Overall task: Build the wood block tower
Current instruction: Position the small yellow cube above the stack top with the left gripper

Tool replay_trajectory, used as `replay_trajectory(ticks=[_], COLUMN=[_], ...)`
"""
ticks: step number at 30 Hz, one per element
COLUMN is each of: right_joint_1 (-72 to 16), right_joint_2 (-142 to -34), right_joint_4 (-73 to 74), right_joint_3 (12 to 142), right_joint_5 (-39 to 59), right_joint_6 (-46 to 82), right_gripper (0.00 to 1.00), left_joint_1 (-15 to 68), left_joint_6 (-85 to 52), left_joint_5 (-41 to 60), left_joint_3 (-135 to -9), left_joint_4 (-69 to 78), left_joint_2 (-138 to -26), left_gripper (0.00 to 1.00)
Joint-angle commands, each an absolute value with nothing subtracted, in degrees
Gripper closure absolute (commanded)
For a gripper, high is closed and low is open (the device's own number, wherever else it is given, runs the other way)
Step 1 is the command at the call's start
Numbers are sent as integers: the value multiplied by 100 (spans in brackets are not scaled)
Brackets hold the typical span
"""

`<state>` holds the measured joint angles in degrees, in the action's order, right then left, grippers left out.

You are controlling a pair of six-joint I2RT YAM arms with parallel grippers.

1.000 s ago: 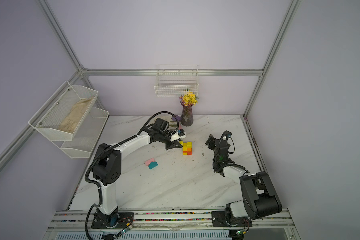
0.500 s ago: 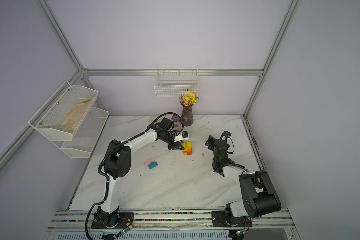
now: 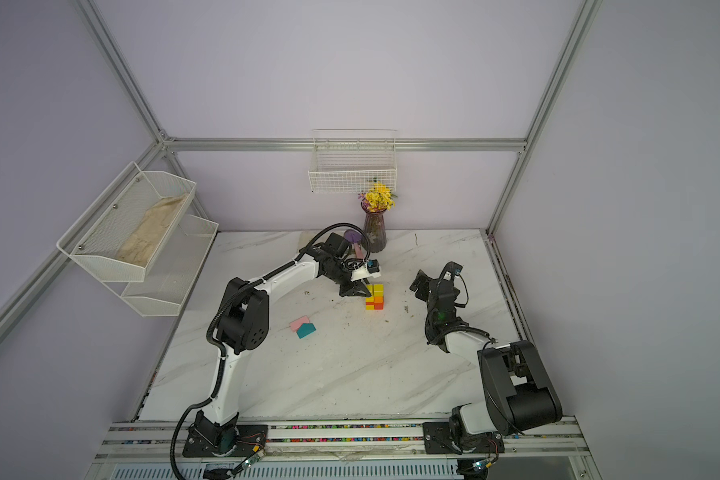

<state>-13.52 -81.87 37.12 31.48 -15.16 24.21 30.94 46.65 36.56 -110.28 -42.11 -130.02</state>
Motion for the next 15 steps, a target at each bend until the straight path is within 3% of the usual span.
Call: replay_trajectory(ticks=[1, 15], right_joint_1=[-1344, -1340], right_joint_2=[-8200, -8210], right_joint_4=[3906, 3912], right_joint_3=[3278, 3276], right_joint_5=[-1502, -1507], right_joint_6=[2375, 2373], right_gripper=[5, 4], left_joint_1=[3120, 3120], left_joint_6=[4673, 4704], left_joint_5=[3710, 3735], left_joint_3=[-11713, -11851], left_joint_4=[-4272, -4300], left_joint_2=[-13026, -13147], left_gripper=[100, 100])
